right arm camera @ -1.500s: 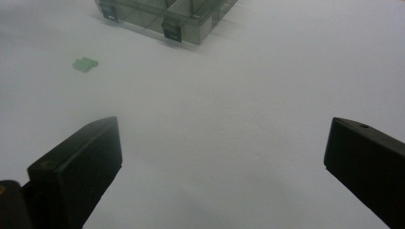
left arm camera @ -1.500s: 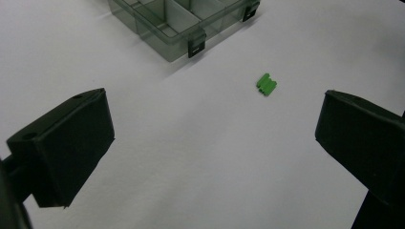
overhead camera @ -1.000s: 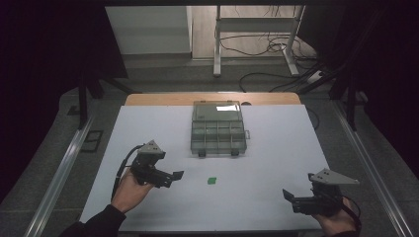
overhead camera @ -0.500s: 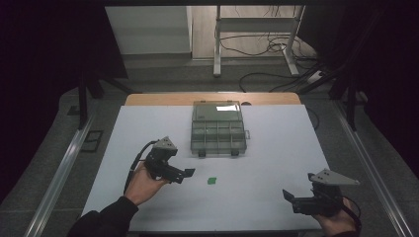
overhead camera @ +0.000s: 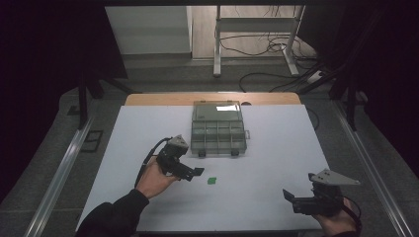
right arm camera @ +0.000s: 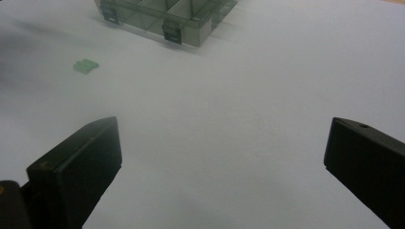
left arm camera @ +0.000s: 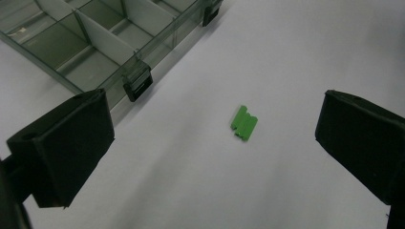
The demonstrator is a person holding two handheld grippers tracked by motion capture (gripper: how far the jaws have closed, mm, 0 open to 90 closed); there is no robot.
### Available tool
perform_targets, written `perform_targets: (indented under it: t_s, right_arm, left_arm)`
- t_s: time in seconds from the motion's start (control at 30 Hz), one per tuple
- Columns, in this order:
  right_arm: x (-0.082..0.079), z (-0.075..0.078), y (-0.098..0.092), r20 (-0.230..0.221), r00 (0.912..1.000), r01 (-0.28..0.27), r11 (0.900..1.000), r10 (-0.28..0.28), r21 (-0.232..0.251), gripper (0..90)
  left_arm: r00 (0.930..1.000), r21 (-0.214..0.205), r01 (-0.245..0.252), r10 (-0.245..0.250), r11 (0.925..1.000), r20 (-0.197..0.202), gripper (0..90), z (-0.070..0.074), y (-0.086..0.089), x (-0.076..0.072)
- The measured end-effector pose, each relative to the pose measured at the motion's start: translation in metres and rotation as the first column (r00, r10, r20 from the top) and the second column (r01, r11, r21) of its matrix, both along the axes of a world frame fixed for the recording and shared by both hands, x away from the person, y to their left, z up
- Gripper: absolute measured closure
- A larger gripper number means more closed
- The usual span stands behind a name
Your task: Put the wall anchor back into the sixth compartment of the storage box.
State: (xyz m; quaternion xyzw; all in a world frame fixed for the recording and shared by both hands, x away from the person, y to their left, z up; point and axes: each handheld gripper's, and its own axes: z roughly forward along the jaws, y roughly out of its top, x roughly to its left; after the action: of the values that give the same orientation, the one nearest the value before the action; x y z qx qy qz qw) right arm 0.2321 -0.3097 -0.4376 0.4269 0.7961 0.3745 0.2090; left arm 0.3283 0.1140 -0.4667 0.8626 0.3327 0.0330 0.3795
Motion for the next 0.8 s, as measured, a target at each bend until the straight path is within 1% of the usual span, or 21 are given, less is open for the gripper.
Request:
perform_targets:
  t_s: [0.03,0.07,0.1,0.13,0.17,0.2,0.3,0.37,0.4,0.43,0.5,0.53,0.57,0.6,0.63,0.67,0.7,0.73,0.8]
  right_arm:
    - [0.0,0.0,0.0,0.0,1.0,0.0,1.0,0.0,0.0,0.0]
    - [0.0,0.0,0.0,0.0,1.0,0.0,1.0,0.0,0.0,0.0]
    - [0.0,0.0,0.0,0.0,1.0,0.0,1.0,0.0,0.0,0.0]
    - [0.0,0.0,0.0,0.0,1.0,0.001,1.0,-0.001,-0.001,0.0]
    - [0.0,0.0,0.0,-0.001,1.0,0.001,1.0,-0.001,-0.001,0.0]
    - [0.0,0.0,0.0,0.0,1.0,0.001,1.0,-0.001,-0.001,0.0]
    - [0.0,0.0,0.0,-0.002,1.0,0.002,1.0,-0.002,-0.001,0.0]
    - [0.0,0.0,0.0,-0.002,1.0,0.003,1.0,-0.003,-0.001,0.0]
    - [0.0,0.0,0.0,-0.002,1.0,0.003,1.0,-0.003,-0.001,0.0]
    - [0.0,0.0,0.0,-0.003,1.0,0.003,1.0,-0.003,-0.002,0.0]
    - [0.001,-0.001,0.0,-0.004,1.0,0.005,1.0,-0.005,-0.004,0.0]
    - [0.001,-0.001,0.0,-0.006,1.0,0.005,1.0,-0.005,-0.003,0.0]
    - [0.001,-0.001,0.0,-0.006,1.0,0.005,1.0,-0.005,-0.003,0.0]
    - [0.001,-0.001,0.0,-0.006,1.0,0.004,1.0,-0.004,-0.004,0.0]
    - [0.001,-0.001,0.0,-0.006,1.0,0.004,1.0,-0.004,-0.004,0.0]
    - [0.001,-0.001,0.0,-0.008,1.0,0.003,1.0,-0.003,-0.004,0.0]
    - [0.001,-0.001,0.0,-0.008,1.0,0.003,1.0,-0.003,-0.004,0.0]
    - [0.001,-0.001,0.0,-0.008,1.0,0.002,1.0,-0.002,-0.005,0.0]
    - [0.001,-0.001,0.0,-0.009,1.0,0.003,1.0,-0.003,-0.006,0.0]
  left_arm:
    - [1.0,0.0,0.0,0.0,1.0,0.0,0.0,0.0,0.0,0.0]
    - [1.0,0.017,0.001,-0.001,0.9998,-0.005,0.9,-0.001,-0.004,0.002]
    - [1.0,0.017,0.001,-0.001,0.9998,-0.005,1.9,-0.001,-0.004,0.002]
    - [0.9999,0.029,0.013,-0.012,0.9995,-0.011,3.3,-0.003,-0.007,0.003]
    - [0.9999,0.029,0.013,-0.012,0.9995,-0.011,4.1,-0.003,-0.007,0.003]
    - [0.9998,0.04,0.018,-0.018,0.999,-0.011,4.5,-0.004,-0.011,0.005]
    - [0.9995,0.057,0.033,-0.033,0.9978,-0.002,7.9,-0.006,-0.017,0.007]
    - [0.9991,0.076,0.043,-0.043,0.9962,0.002,10.6,-0.009,-0.021,0.008]
    - [0.9991,0.076,0.043,-0.043,0.9962,0.002,11.8,-0.009,-0.021,0.008]
    - [0.9988,0.09,0.048,-0.049,0.9948,0.004,13.4,-0.012,-0.025,0.01]
    - [0.9982,0.102,0.059,-0.06,0.993,0.005,16.3,-0.014,-0.029,0.011]
    - [0.9975,0.103,0.069,-0.07,0.9923,0.003,18.3,-0.016,-0.031,0.012]
    - [0.9975,0.103,0.069,-0.07,0.9923,0.003,20.6,-0.016,-0.031,0.012]
    - [0.9969,0.109,0.078,-0.079,0.991,0.001,22.6,-0.018,-0.034,0.013]
    - [0.9969,0.109,0.078,-0.079,0.991,0.001,25.2,-0.018,-0.034,0.013]
    - [0.995,0.111,0.099,-0.099,0.9889,-0.006,28.8,-0.02,-0.038,0.015]
    - [0.995,0.111,0.099,-0.099,0.9889,-0.006,31.7,-0.02,-0.038,0.015]
    - [0.9928,0.119,0.119,-0.119,0.9857,-0.013,34.1,-0.022,-0.042,0.016]
    - [0.9896,0.126,0.144,-0.142,0.9816,-0.025,40.3,-0.025,-0.046,0.017]
